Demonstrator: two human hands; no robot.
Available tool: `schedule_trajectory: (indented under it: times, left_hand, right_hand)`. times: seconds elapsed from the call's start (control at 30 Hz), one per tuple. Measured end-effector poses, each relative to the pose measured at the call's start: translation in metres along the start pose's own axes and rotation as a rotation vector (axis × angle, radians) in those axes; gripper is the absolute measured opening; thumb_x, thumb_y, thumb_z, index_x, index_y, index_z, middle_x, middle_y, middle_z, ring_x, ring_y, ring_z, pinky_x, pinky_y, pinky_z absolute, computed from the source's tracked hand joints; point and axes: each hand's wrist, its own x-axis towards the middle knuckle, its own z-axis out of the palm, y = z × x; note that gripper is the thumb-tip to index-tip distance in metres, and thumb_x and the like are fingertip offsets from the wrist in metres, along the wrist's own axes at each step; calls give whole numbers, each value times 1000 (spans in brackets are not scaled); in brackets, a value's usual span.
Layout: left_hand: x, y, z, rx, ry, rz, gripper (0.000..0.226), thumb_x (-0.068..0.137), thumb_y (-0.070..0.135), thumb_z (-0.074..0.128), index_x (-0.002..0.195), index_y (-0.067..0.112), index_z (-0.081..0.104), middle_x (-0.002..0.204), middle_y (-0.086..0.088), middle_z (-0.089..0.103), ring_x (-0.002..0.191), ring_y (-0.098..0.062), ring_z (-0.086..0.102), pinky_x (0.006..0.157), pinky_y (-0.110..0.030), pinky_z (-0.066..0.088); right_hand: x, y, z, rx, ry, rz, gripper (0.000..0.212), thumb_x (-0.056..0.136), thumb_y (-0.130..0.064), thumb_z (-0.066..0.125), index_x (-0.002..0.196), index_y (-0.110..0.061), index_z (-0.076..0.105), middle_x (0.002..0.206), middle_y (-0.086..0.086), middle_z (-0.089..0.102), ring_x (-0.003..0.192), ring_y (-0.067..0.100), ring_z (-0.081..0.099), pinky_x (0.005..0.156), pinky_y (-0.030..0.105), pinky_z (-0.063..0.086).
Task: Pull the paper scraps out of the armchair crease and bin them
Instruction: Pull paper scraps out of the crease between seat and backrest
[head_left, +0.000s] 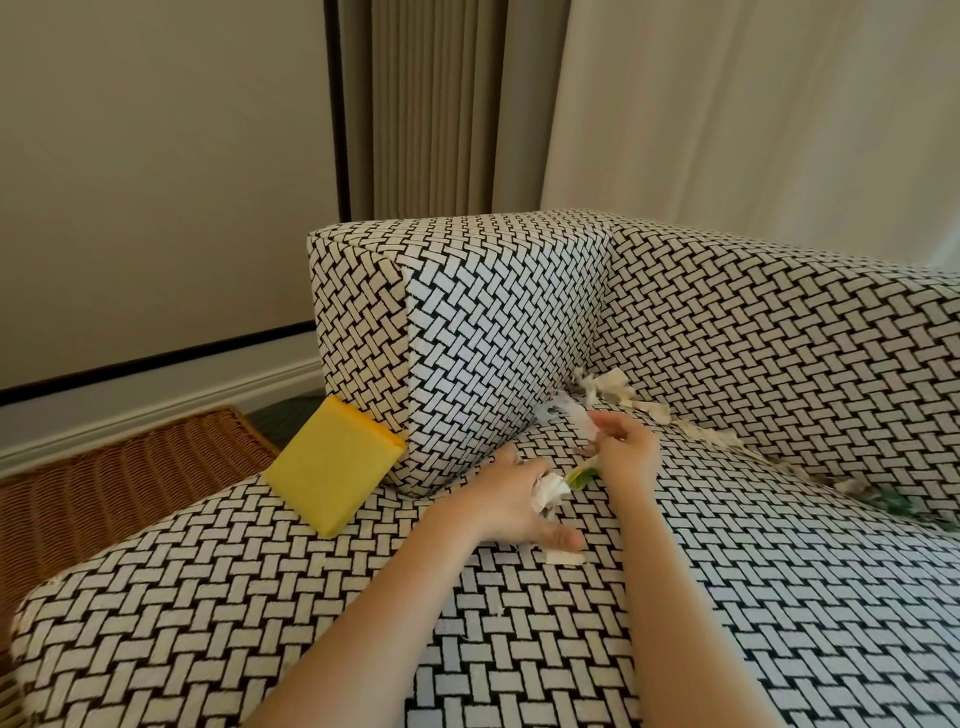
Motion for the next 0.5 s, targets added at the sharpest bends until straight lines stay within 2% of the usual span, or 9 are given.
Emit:
schedule_trajectory:
  times: [0.07,0.1,0.13,0.2,0.27,0.33,0.4,0.43,0.5]
  left_hand:
    - [-3,0,3,40,18,24,102,63,66,68,145,26,23,148,-6,18,134,-29,29,109,-44,32]
    - [-6,2,4,41,22,39,97,64,65,68,143,24,28,143,-5,25,131,-27,33,107,-43,34]
    - [-8,3,6,32,34,62,87,67,62,68,138,23,37,133,-5,34,122,-24,40,101,-41,39]
    - [-13,7,11,11,77,147,51,75,48,68,116,19,55,110,0,42,99,-17,46,86,-33,44]
    - [-18,8,15,59,126,212,27,80,33,66,102,18,60,102,0,44,89,-14,44,79,-29,42]
    - [-19,9,18,127,173,245,24,82,28,64,101,16,59,98,0,45,87,-15,46,76,-29,41]
    - [-19,8,20,142,207,245,28,83,26,62,108,13,57,102,-2,51,92,-18,51,80,-31,43]
    - [-19,8,20,129,229,240,30,85,26,61,112,13,55,106,-4,53,96,-19,53,83,-31,43]
    - [-19,7,19,6,249,195,35,89,23,57,122,15,48,110,-6,57,95,-19,56,78,-29,46]
  right_hand:
    - [1,-2,-2,131,28,115,35,86,11,39,91,-15,61,78,0,57,61,12,53,55,23,45]
    - [1,-3,-2,145,55,145,35,84,11,36,84,-14,60,69,0,53,55,11,45,50,22,38]
    - [1,-3,-1,131,86,152,33,83,9,34,75,-13,58,62,0,48,51,10,36,47,21,30]
    - [-1,-4,1,48,122,123,29,85,1,35,61,-11,45,54,-1,35,48,10,24,45,20,20]
    - [-7,-3,4,-93,62,12,29,89,-12,39,60,-14,40,53,-3,33,49,11,27,46,20,21]
    - [-13,-1,6,-419,-51,-117,16,89,-24,45,81,-13,53,71,-1,51,66,16,47,53,21,34]
    - [-13,7,10,-742,-98,-190,26,91,-29,50,108,-11,58,108,7,54,90,21,54,67,27,44]
    - [-13,8,12,-786,-105,-180,29,91,-29,51,111,-10,60,118,9,50,91,21,54,69,28,45]
    - [-16,7,15,-735,-82,-156,26,92,-26,53,107,-7,64,121,9,49,83,19,56,67,28,47]
